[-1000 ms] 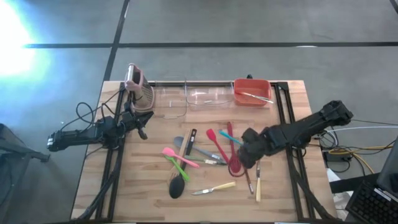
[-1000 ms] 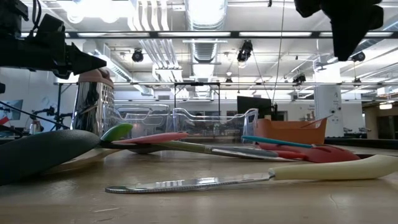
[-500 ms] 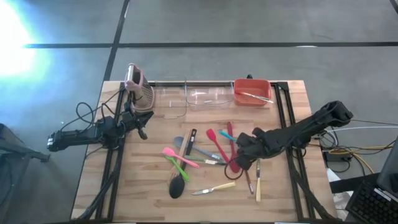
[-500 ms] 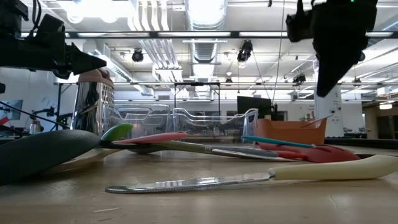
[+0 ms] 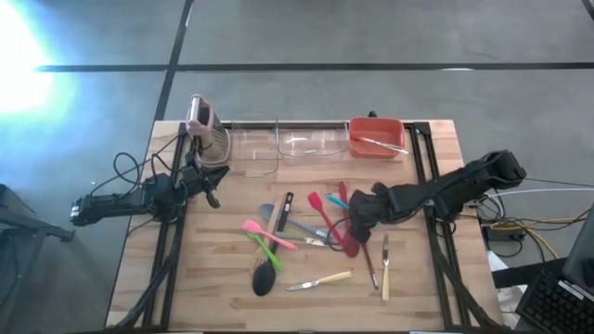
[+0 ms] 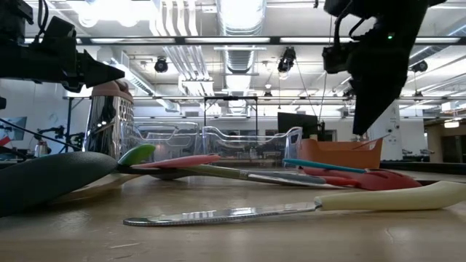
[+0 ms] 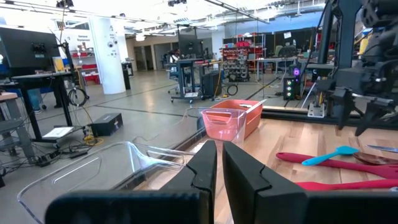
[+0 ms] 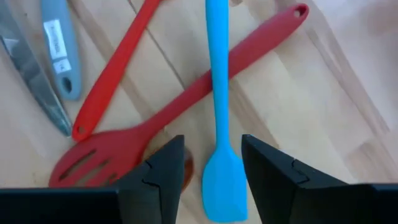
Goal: Pick & Place Kitchen Items
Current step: Put the blue spatula into the right transparent bin
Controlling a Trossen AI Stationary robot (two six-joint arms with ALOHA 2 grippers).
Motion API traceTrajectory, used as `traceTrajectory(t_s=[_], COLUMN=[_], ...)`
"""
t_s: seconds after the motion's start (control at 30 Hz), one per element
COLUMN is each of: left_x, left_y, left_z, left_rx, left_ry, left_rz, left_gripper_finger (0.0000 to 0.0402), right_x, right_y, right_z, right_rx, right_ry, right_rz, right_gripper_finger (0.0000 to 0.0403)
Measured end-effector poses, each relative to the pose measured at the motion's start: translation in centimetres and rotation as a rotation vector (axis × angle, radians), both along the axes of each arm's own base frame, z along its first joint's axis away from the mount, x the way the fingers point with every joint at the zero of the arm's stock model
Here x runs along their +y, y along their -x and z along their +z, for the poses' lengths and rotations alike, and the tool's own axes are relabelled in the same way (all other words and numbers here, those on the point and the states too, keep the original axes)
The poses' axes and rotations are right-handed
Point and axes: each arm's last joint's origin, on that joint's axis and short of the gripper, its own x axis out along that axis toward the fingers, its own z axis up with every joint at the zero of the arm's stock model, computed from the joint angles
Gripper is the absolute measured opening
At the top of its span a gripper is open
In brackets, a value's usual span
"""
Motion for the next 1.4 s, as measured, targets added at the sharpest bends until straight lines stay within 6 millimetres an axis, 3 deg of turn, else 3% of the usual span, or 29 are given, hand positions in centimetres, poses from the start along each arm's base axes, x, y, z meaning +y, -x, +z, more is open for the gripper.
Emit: traceTrajectory(t_s=[0.33,1.4], left_x=[0.0,0.0], left_y=[0.0,0.0], left_z=[0.0,0.0], left_rx=[0.0,0.0], left_ry=[0.0,0.0], left_rz=[0.0,0.0], left_gripper_finger=[0.003,0.003], right_x=[-1.4,-4.1], right_y=[-0.1,0.3], right_z=[-1.1,-3.6], right_rx=[-0.009,-0.036], right_ry=[0.011,-0.074], right_rz=[0.014,0.036], right_gripper_finger=[0.0187,0.0175])
